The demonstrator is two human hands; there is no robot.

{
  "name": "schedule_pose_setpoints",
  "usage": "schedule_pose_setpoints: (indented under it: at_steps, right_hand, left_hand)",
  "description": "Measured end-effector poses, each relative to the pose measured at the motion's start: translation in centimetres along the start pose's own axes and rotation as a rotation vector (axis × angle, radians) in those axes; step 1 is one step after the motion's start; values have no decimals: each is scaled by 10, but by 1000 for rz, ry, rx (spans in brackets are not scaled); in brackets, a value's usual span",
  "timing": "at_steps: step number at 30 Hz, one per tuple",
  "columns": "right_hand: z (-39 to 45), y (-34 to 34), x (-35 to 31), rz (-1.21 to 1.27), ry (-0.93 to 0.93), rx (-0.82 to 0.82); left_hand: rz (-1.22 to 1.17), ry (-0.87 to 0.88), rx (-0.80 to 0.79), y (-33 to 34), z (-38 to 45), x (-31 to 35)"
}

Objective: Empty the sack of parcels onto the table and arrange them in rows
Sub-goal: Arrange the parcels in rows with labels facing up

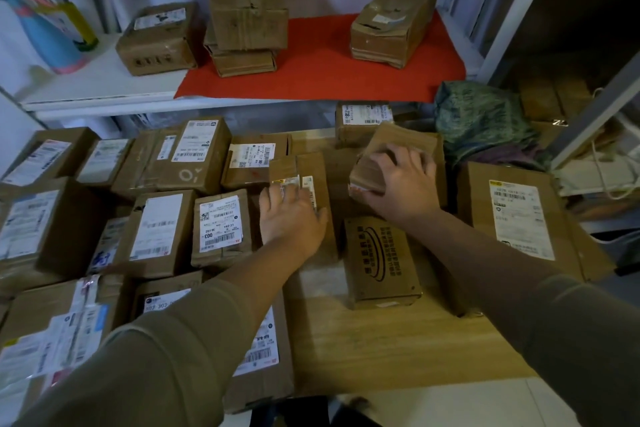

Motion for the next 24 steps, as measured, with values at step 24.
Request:
schedule_pose_setpoints:
  at_steps: [24]
  right_hand:
    - [-25,-12,76,1127,509,264]
  left_hand:
    - [-1496,-263,-513,4,37,87]
Point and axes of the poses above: each hand's wrist, its own z-axis towards the middle knuckle, its own y-axis out of the palm, x = y × z, the point moved 9 cm from there along z, towards the middle knuckle, and after that the axes turned 11 degrees about z, right-handed, at the moved point
